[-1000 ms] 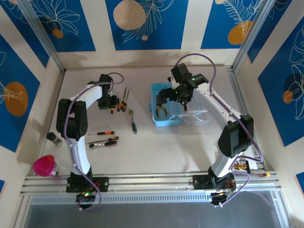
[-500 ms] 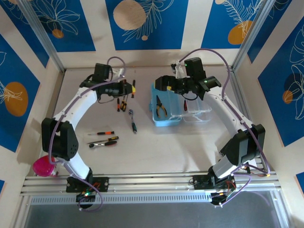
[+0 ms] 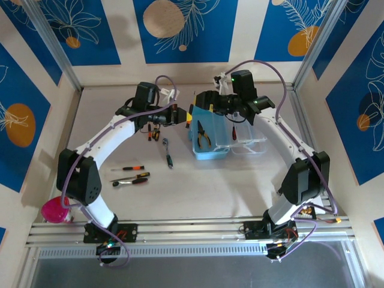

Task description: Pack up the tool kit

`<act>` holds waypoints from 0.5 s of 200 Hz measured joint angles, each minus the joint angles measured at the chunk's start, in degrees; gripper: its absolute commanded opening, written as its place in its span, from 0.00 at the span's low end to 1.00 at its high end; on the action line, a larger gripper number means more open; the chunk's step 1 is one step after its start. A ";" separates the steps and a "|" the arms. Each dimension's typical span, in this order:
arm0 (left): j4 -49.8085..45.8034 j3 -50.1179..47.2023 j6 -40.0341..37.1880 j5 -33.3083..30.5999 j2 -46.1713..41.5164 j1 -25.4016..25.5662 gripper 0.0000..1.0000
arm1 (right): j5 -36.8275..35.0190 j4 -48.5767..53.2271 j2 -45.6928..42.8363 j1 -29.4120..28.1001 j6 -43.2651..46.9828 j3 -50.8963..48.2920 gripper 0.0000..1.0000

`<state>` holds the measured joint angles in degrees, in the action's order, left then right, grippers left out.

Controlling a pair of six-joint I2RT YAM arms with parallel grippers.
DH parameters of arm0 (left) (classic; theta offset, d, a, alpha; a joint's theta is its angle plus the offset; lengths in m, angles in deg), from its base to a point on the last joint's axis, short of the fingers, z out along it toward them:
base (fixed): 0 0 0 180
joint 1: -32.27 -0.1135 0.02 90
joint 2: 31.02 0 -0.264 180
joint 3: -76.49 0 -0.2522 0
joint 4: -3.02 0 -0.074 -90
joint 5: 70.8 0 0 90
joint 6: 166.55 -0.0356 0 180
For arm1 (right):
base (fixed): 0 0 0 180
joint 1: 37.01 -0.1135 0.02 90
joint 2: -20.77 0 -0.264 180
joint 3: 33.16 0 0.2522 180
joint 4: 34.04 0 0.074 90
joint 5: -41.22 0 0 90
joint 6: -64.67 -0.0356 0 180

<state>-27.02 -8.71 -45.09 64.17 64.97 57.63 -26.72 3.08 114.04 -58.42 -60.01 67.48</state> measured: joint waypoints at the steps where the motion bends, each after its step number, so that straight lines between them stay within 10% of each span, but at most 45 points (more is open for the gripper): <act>1: 0.04 0.00 0.00 0.00 0.00 0.04 0.00 | 0.00 0.00 0.04 0.00 0.04 0.00 0.62; 100: 0.81 0.00 0.20 0.35 0.02 1.73 0.00 | -0.68 -1.03 3.06 -1.99 -2.10 0.02 0.19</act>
<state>-26.21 -8.71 -44.89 64.52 64.99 59.36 -27.39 2.05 117.10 -60.41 -62.11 67.50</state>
